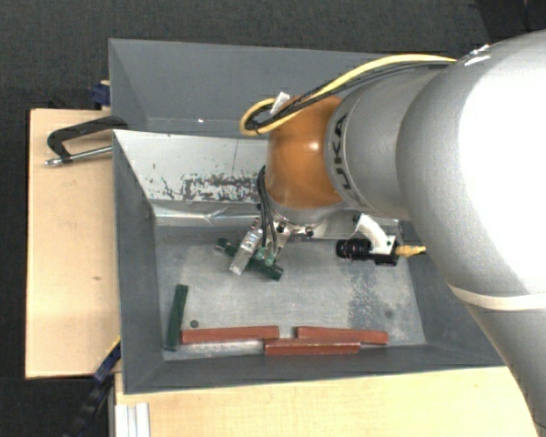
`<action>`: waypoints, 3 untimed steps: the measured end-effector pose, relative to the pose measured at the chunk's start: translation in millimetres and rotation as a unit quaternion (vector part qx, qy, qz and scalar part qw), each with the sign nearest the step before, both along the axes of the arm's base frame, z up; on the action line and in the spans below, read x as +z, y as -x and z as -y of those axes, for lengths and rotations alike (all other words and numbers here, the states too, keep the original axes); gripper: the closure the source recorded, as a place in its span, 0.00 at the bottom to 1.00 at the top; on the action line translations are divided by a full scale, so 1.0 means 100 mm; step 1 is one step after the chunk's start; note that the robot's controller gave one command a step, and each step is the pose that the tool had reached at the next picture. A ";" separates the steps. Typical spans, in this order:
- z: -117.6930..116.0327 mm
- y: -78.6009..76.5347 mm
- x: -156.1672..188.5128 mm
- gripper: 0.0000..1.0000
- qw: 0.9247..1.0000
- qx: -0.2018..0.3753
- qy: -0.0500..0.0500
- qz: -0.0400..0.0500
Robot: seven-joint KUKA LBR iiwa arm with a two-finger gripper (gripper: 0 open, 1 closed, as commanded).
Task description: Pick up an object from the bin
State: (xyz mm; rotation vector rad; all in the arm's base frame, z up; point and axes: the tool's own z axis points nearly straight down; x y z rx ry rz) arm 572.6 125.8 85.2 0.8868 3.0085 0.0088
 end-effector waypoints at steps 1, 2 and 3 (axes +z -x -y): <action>0.00 0.00 0.02 1.00 1.000 0.000 0.000 0.000; 0.00 0.02 0.10 1.00 1.000 0.000 0.001 -0.005; 0.00 0.02 0.29 1.00 1.000 0.000 0.001 -0.004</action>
Offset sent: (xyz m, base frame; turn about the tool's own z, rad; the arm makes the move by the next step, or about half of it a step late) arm 0.0000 0.0000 0.0630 0.0000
